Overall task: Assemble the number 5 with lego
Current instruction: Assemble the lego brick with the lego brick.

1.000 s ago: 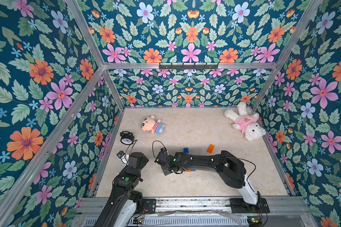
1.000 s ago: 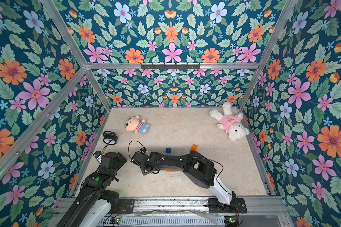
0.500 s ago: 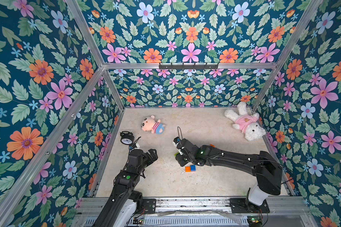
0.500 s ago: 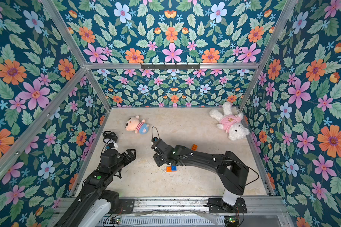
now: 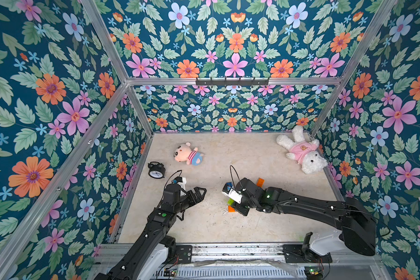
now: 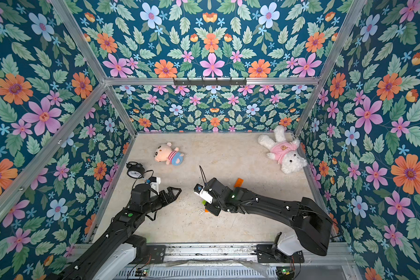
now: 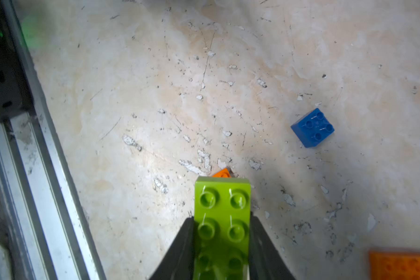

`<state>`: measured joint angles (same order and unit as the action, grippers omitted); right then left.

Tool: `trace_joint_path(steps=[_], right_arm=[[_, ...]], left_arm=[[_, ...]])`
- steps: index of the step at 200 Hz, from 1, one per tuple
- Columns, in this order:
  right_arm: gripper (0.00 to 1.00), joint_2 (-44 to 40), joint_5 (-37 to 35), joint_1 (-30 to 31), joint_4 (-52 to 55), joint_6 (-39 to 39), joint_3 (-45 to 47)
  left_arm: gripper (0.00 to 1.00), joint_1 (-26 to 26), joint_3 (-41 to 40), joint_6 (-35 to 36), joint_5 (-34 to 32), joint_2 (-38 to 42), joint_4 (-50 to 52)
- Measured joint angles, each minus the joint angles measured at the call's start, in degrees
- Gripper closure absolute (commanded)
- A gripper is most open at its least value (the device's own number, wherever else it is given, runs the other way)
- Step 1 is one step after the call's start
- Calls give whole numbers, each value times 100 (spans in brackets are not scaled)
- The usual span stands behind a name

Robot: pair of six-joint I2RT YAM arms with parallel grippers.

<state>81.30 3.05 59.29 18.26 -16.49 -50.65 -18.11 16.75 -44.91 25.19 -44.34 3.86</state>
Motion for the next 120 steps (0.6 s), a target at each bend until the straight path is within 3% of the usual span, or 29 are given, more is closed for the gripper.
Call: trace_joint_path(steps=[54,85,120], right_arm=[[80,-282,839,-756,-262,-1434,407],[81,85,1469,-876,-140,-2153,46],[82,588,1687,-894,160,-2712,-306]], left_arm=[[1,-402,-269,-216,275,-278,-498],[1,-750,-238,-391,267,-673,-837],[1,-1075,-138,-468,66,-863,-994]])
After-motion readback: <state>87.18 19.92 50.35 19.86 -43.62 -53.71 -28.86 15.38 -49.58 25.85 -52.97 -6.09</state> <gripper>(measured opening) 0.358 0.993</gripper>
